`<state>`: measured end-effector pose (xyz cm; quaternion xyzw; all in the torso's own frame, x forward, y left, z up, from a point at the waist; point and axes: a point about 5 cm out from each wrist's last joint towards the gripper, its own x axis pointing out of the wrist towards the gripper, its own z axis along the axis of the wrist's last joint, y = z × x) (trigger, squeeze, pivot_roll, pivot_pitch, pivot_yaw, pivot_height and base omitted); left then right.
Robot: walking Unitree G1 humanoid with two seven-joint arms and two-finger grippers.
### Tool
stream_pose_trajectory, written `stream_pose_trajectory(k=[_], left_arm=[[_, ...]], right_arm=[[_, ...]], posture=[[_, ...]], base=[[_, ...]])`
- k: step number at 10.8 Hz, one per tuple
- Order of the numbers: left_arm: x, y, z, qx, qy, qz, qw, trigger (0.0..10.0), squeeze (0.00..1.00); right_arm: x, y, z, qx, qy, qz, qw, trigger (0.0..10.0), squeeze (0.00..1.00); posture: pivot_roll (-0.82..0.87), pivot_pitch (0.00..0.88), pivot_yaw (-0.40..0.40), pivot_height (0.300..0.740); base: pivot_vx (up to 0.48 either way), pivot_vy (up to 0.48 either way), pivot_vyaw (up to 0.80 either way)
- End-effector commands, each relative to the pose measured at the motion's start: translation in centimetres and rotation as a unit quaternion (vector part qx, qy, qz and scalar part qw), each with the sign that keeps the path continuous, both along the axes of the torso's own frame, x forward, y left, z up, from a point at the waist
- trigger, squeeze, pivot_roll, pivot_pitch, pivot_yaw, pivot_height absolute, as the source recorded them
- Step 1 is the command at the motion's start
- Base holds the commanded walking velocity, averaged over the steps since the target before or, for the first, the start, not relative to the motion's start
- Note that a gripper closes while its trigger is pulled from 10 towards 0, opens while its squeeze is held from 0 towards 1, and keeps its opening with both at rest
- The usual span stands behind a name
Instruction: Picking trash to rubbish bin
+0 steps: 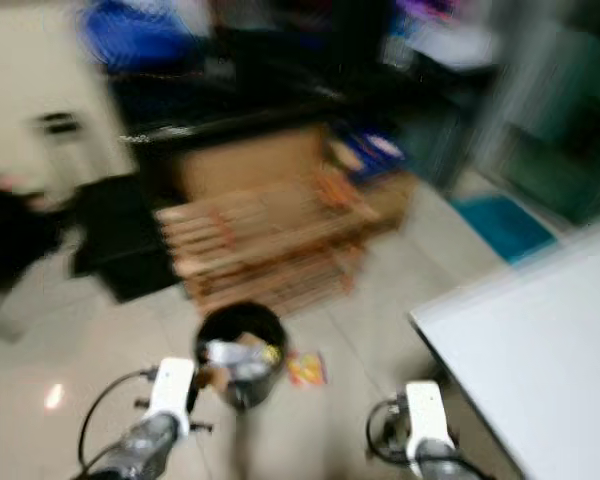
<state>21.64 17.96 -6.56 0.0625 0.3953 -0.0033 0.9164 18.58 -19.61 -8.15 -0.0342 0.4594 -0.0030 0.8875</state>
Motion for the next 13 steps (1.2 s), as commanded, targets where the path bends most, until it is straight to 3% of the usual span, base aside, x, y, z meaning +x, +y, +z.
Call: stream_pose_trajectory(k=[1,3,7,13], left_arm=[[-0.24,0.96,-0.04,0.011,0.005,0.007,1.000,10.0,0.00],[-0.11,0.88,0.03,0.012,0.003,0.005,1.000,10.0,0.00],[-0.02,0.91,0.08,0.013,0.002,0.004,1.000,10.0,0.00],[0.43,0.22,0.27,0.004,-0.002,-0.015,1.000,10.0,0.00]], right_arm=[[0.42,0.96,0.06,0.007,-0.001,0.011,1.000,10.0,0.00],[0.41,1.02,0.05,0.012,-0.002,0.008,1.000,10.0,0.00],[0.51,1.00,0.10,0.019,-0.003,-0.005,1.000,10.0,0.00],[0.54,1.19,0.07,0.020,0.000,-0.001,1.000,10.0,0.00]], posture=[[0.03,0.028,-0.070,0.740],[0.03,0.027,-0.070,0.740],[0.03,0.025,-0.069,0.740],[0.03,0.022,-0.071,0.740]], base=[[0.420,0.000,0.80],[0.424,0.000,0.67],[0.424,0.000,0.00],[0.000,0.000,-0.79]])
